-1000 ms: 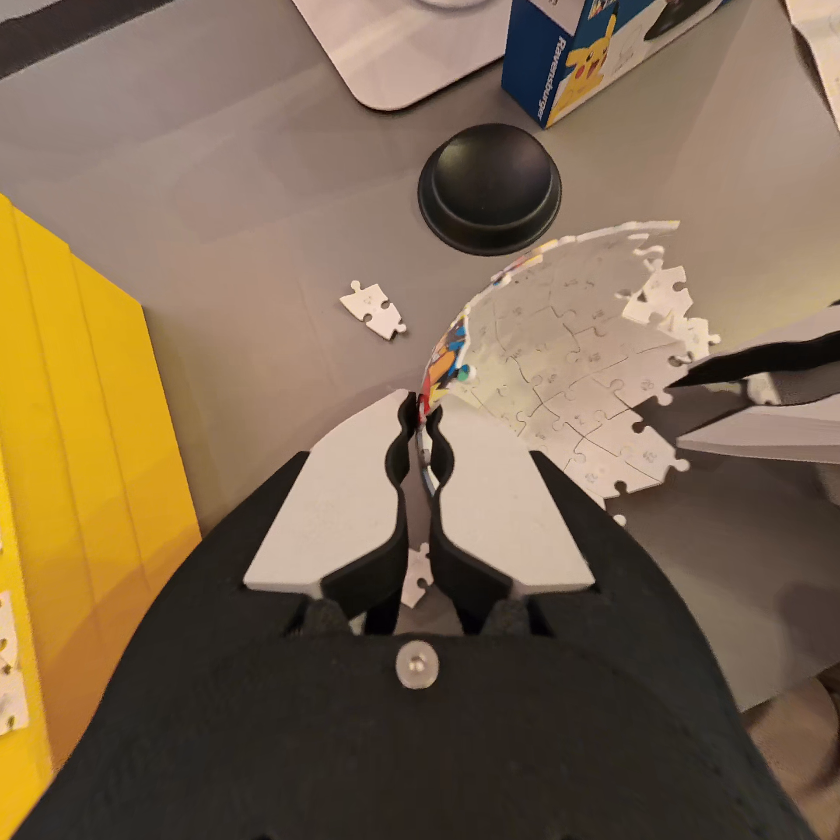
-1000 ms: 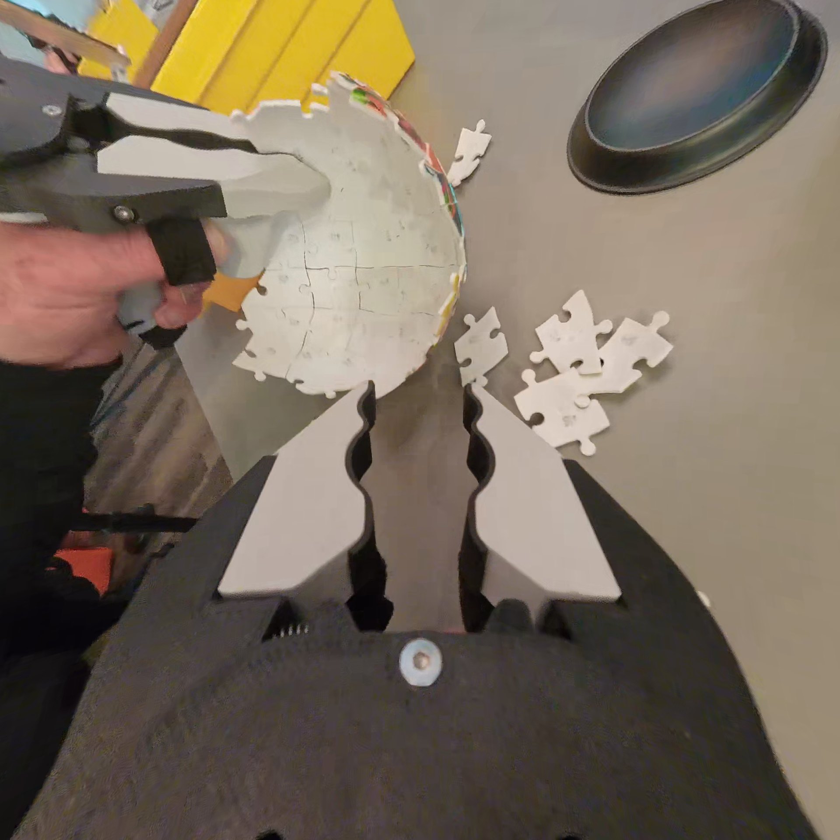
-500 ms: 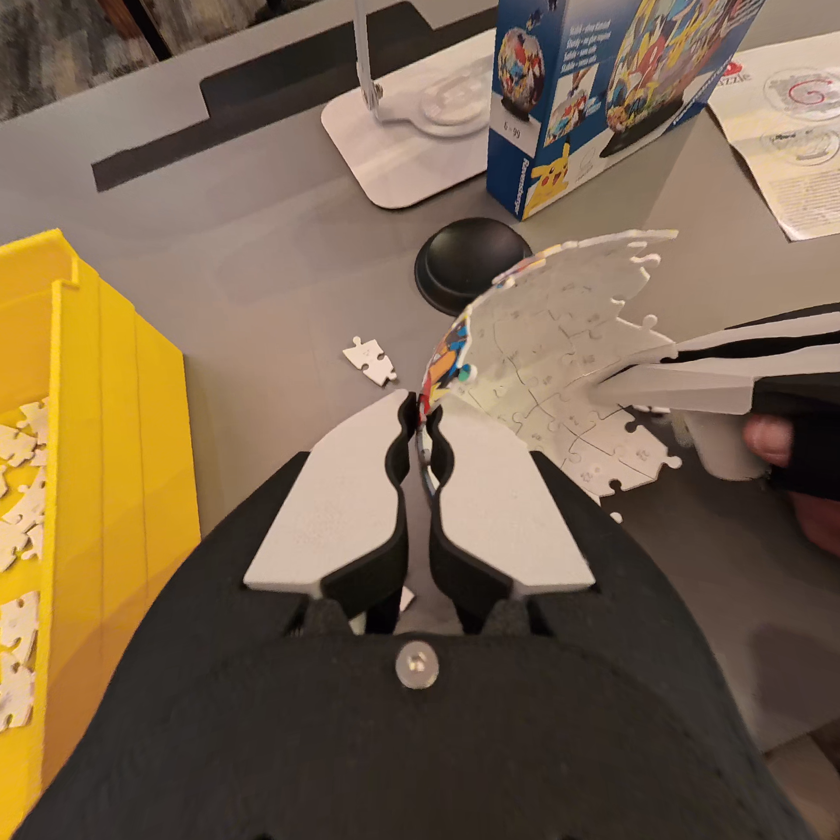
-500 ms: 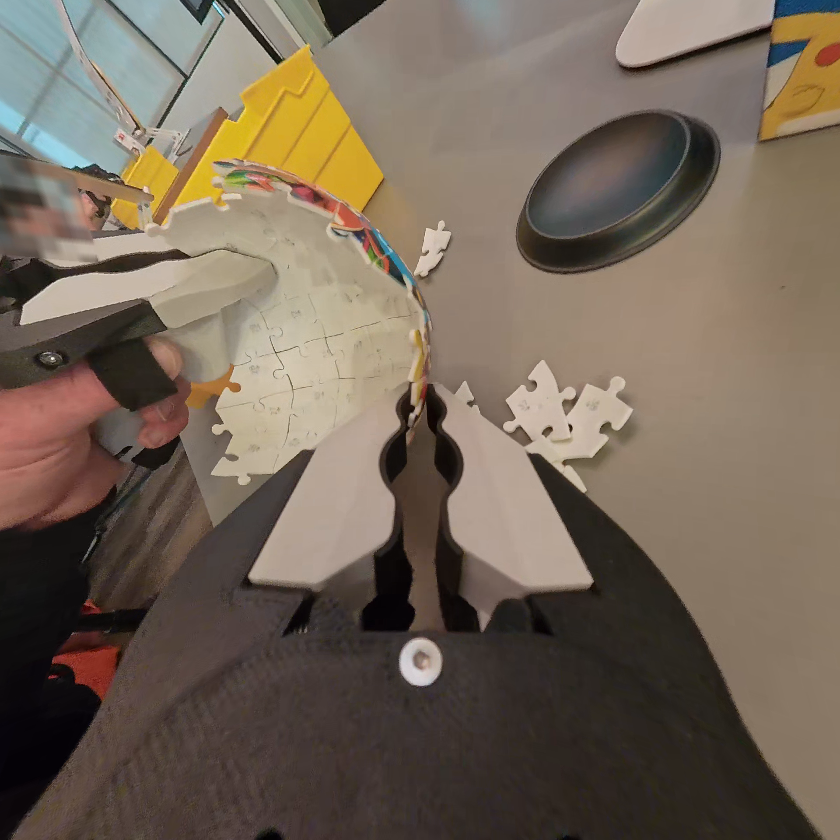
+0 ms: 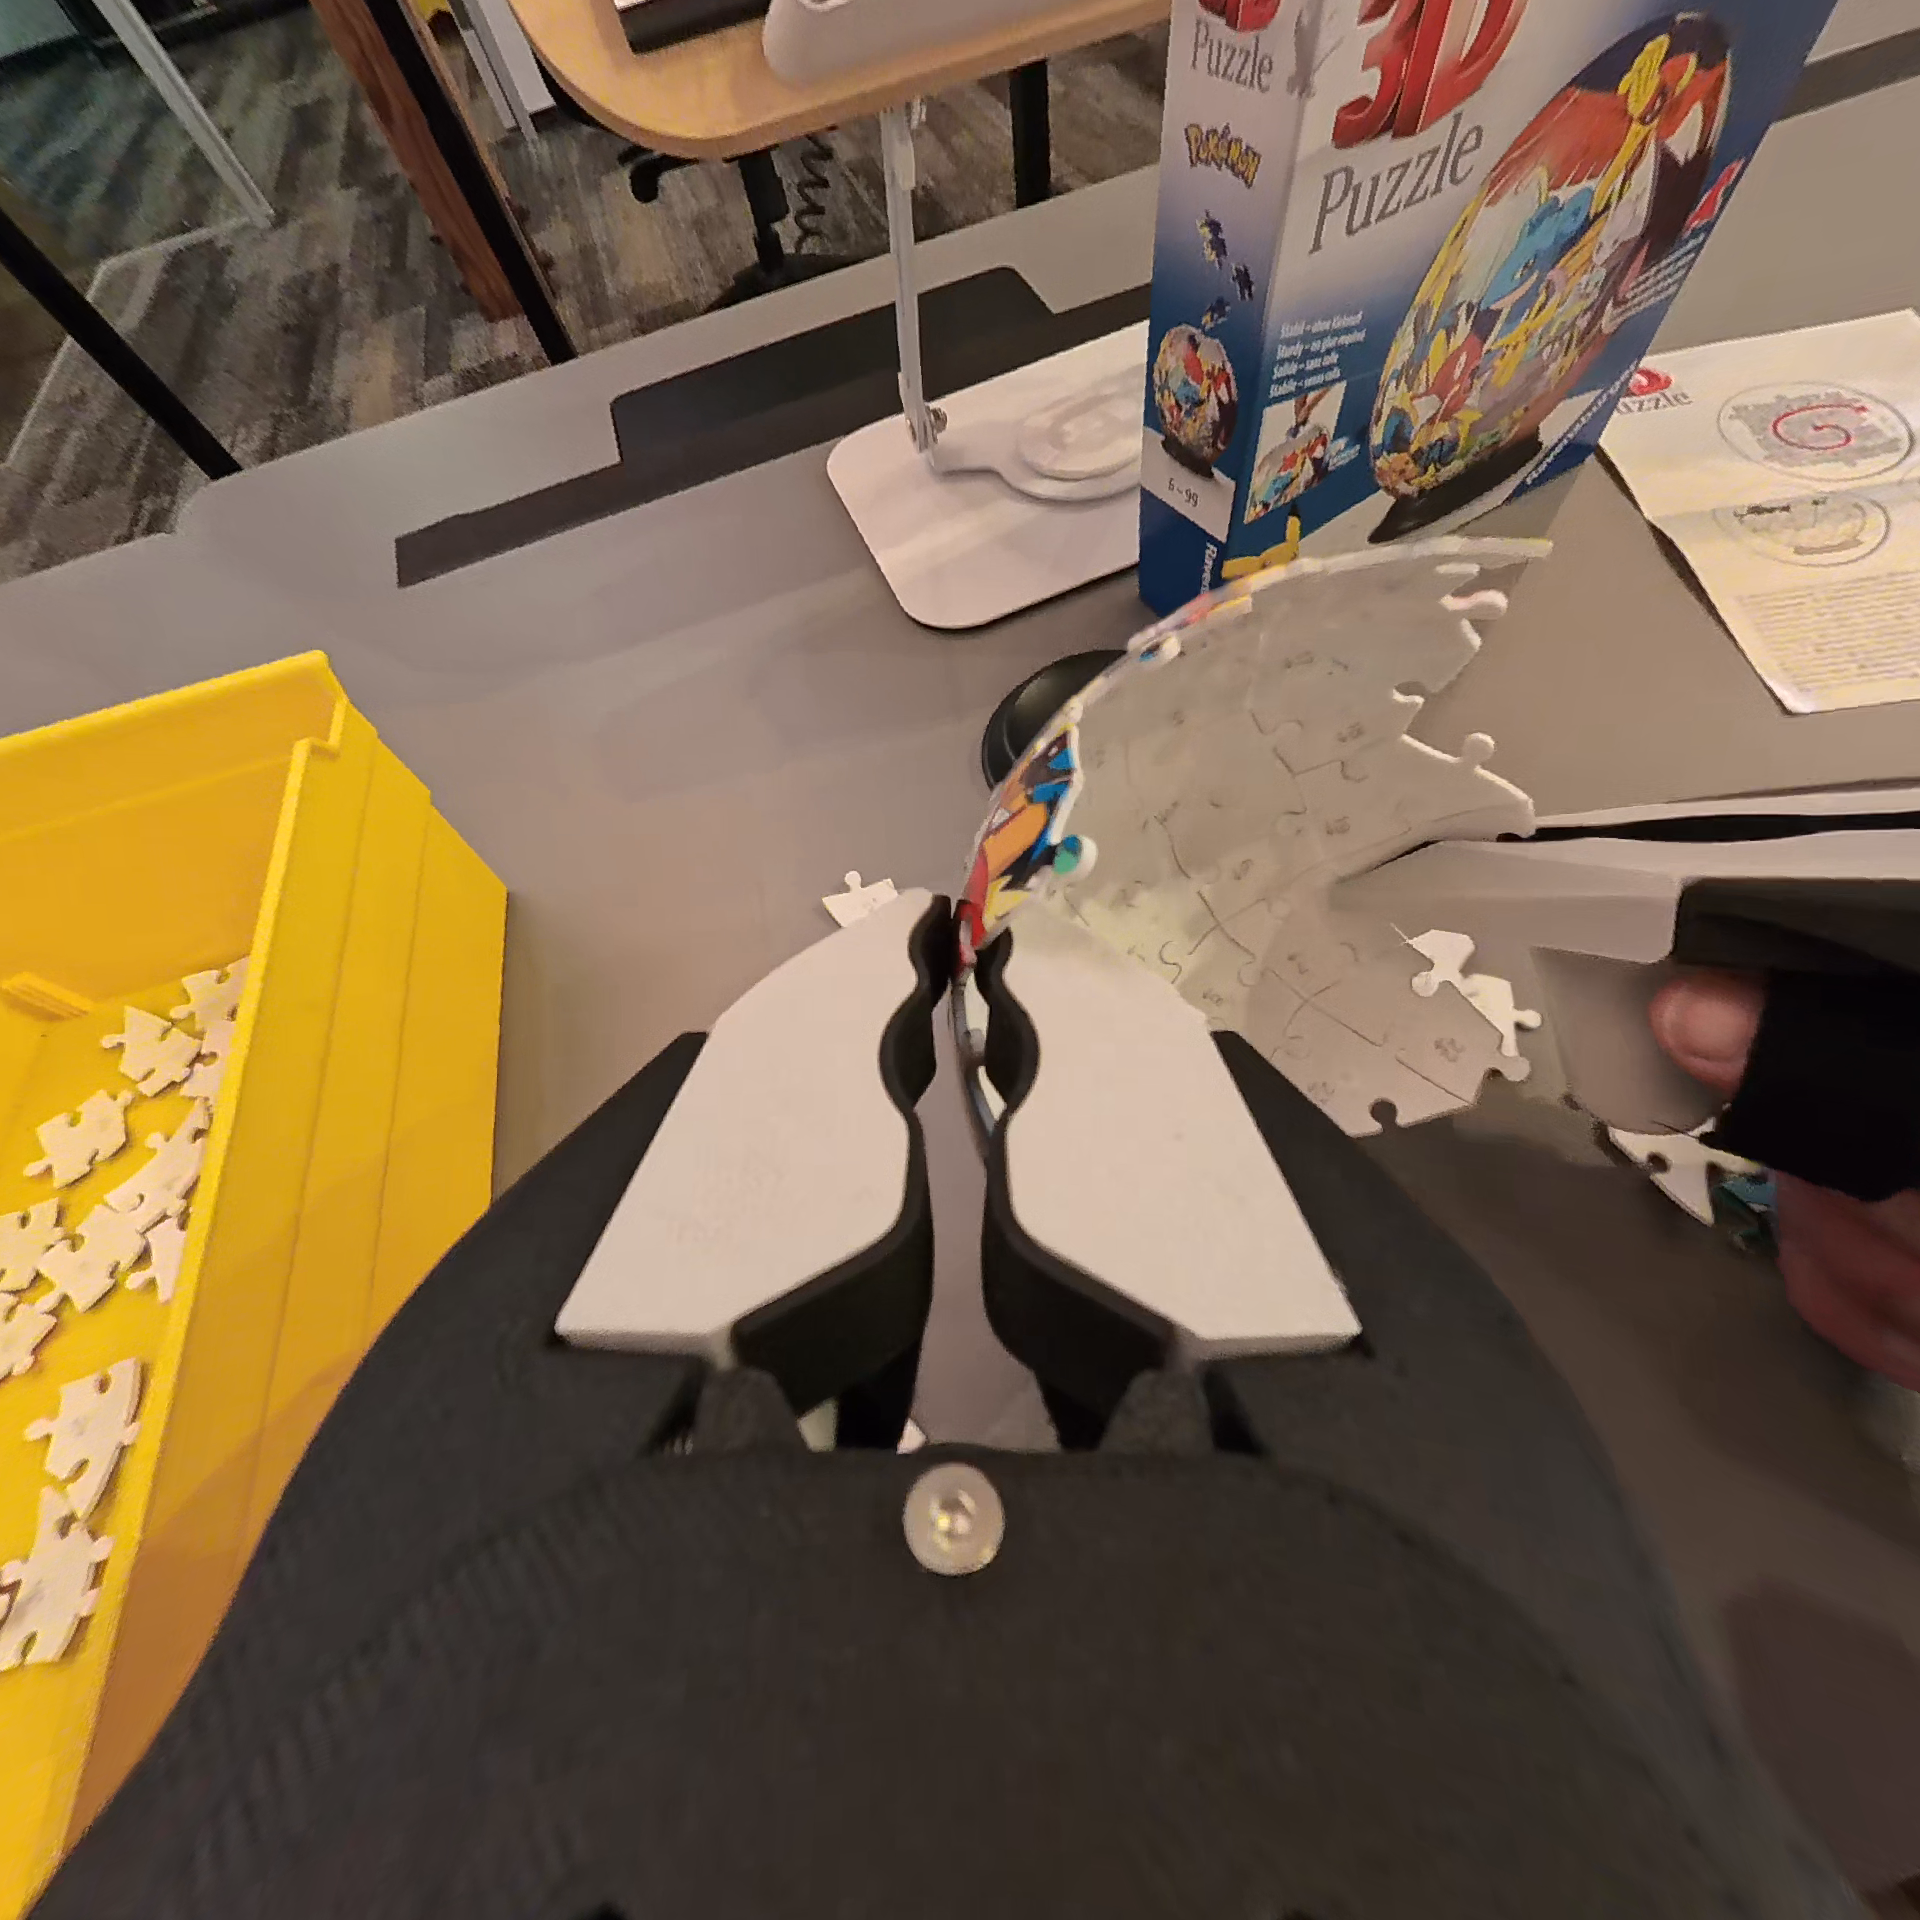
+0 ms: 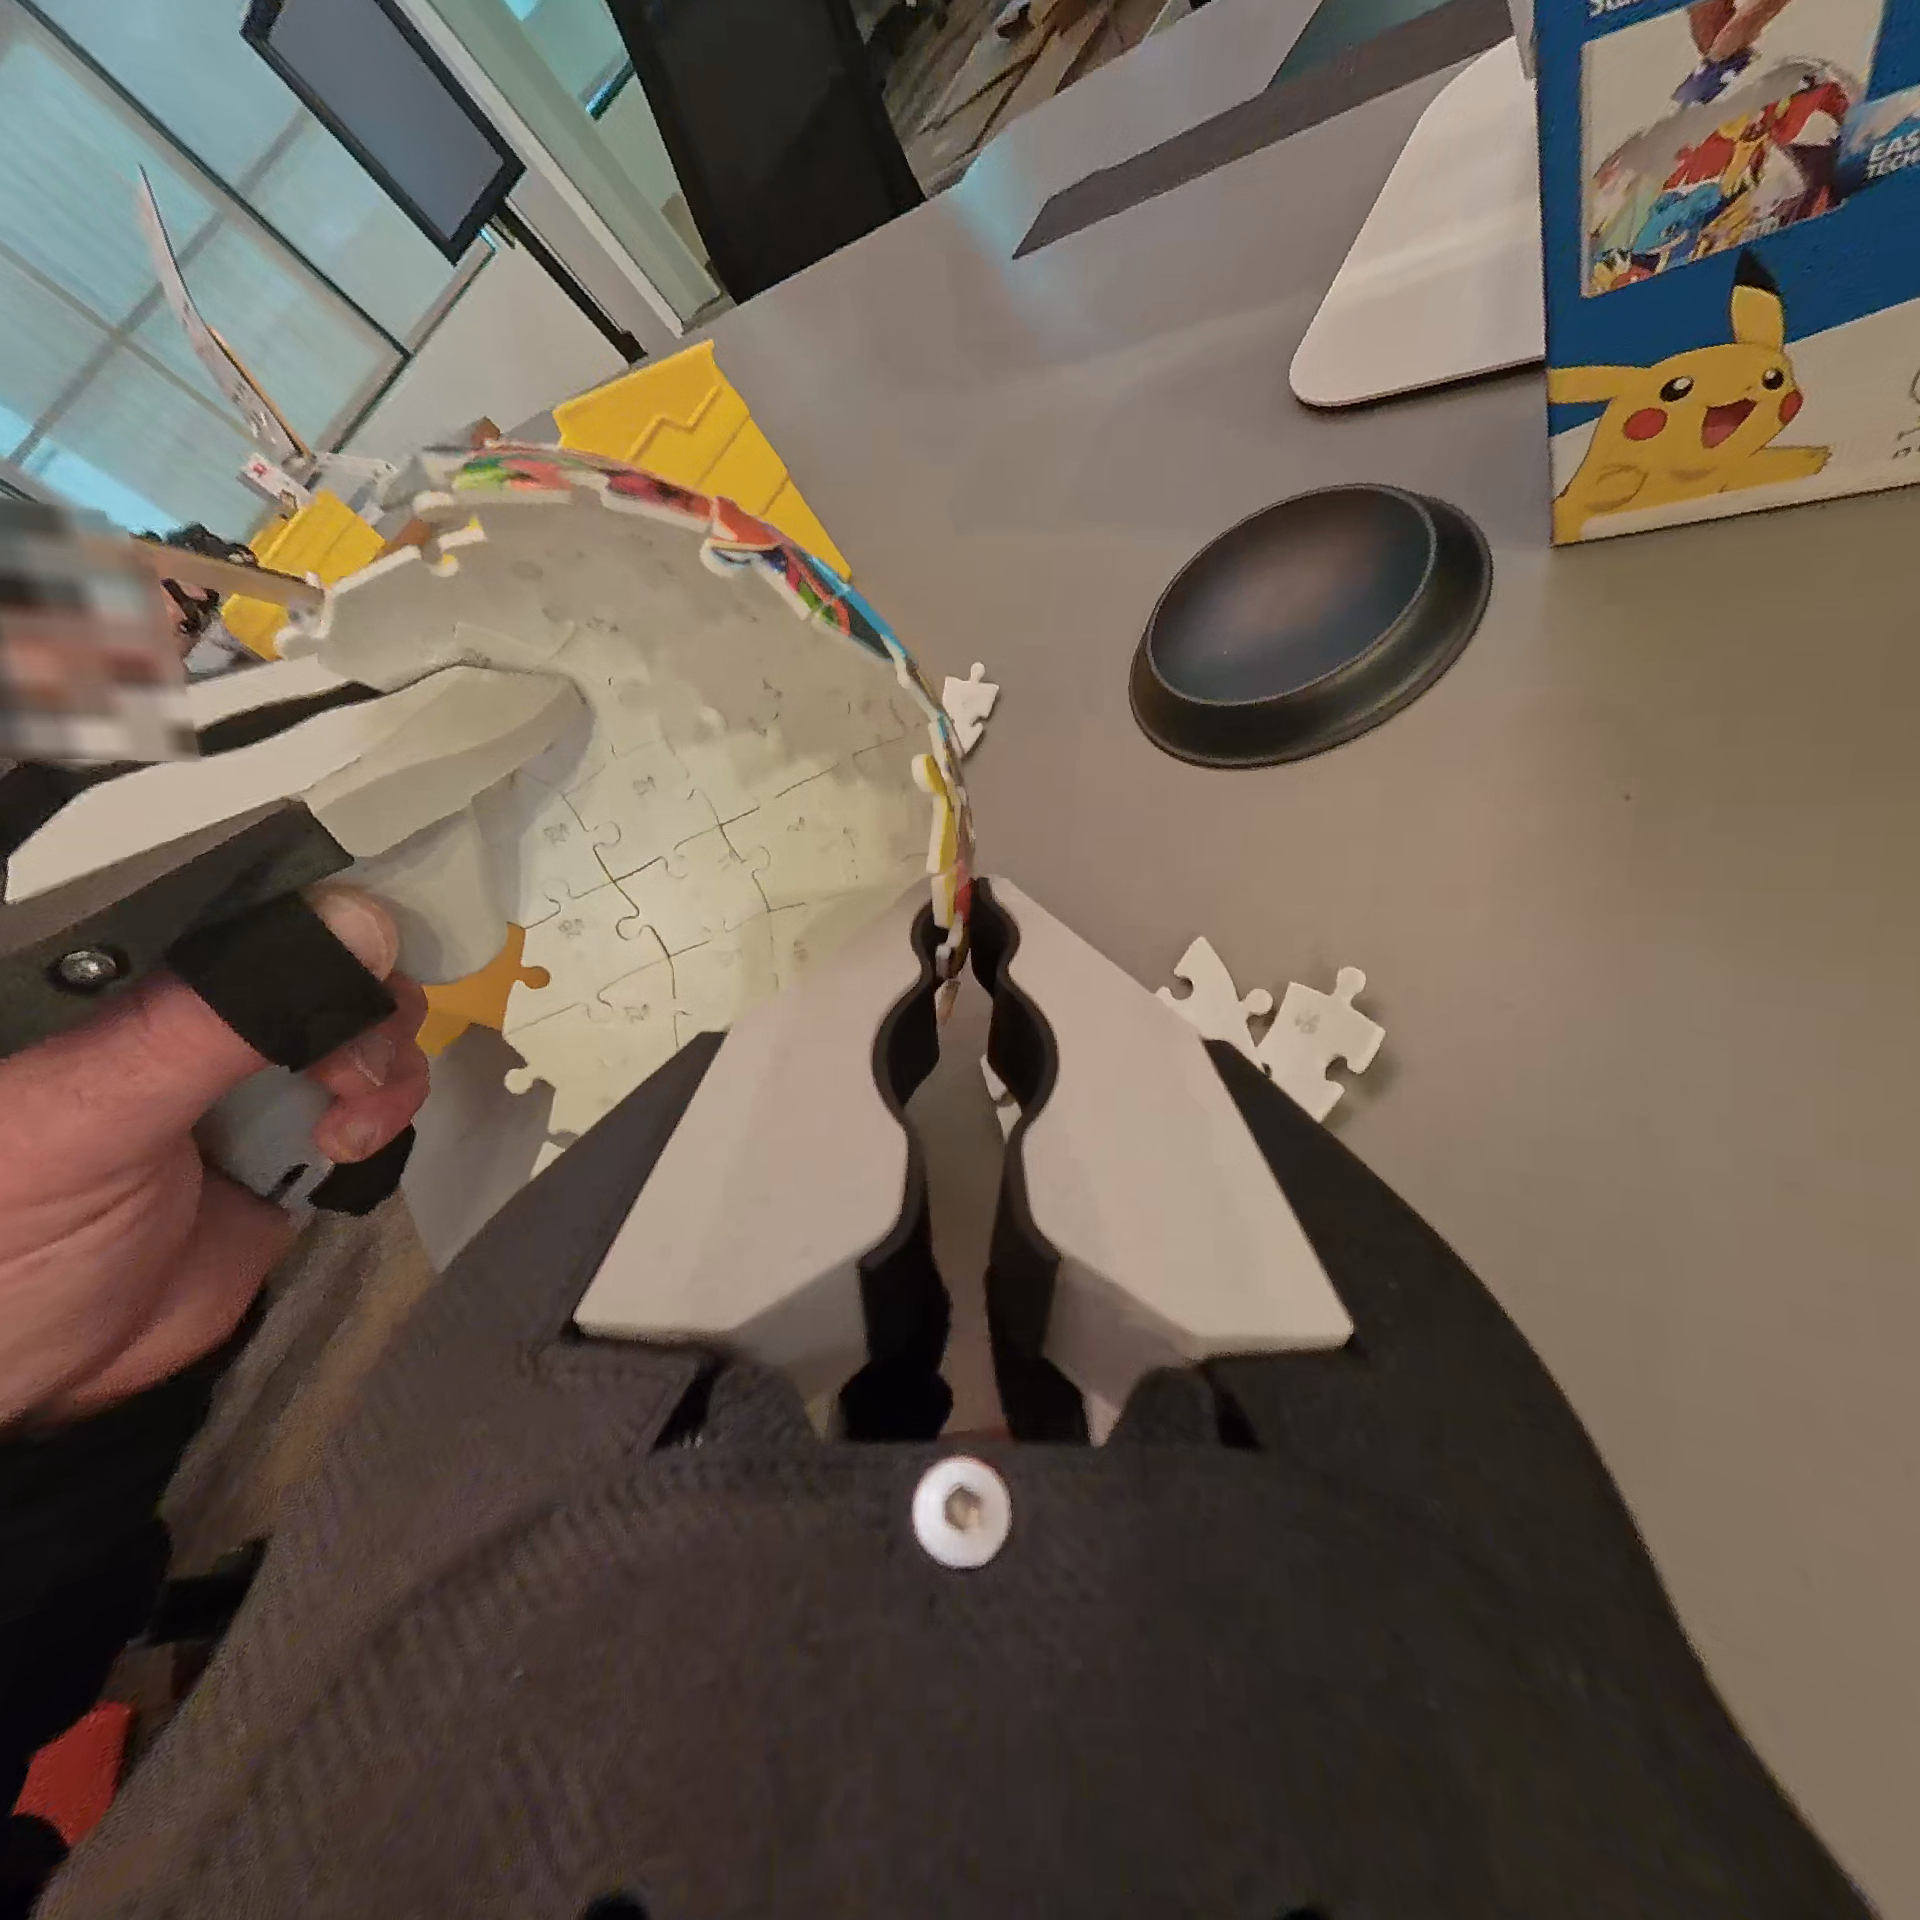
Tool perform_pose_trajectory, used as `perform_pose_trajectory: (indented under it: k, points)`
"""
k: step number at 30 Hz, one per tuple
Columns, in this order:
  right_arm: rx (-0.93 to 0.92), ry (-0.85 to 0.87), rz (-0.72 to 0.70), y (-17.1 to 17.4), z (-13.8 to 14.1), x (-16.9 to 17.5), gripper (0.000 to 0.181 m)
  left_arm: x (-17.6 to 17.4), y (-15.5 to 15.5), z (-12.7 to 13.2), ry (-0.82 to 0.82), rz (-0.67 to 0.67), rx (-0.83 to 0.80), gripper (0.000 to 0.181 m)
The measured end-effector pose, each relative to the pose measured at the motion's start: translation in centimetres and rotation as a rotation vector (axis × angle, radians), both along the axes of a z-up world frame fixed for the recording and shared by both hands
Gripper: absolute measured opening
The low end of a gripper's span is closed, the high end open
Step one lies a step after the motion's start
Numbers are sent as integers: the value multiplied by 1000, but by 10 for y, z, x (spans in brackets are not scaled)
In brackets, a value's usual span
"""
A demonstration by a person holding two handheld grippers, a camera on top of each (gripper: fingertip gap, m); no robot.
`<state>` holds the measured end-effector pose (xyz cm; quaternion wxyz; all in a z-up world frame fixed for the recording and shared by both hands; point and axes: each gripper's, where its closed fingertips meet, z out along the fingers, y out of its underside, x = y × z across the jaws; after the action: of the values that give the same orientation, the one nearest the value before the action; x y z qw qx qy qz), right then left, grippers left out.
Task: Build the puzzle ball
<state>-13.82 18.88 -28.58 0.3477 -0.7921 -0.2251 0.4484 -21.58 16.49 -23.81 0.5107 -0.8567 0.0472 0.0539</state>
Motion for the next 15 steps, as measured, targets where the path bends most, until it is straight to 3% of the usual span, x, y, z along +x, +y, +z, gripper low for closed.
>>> perform_pose_trajectory:
  k: [9, 15]
  points:
    - [-32, 87, -32, 6, 7, -2, 6, -4, 0, 8, -15, 24, 52, 3]
    - [-40, 129, -37, 8, 12, -2, 1, -1, 0, 12, -4, 20, 70, 3]
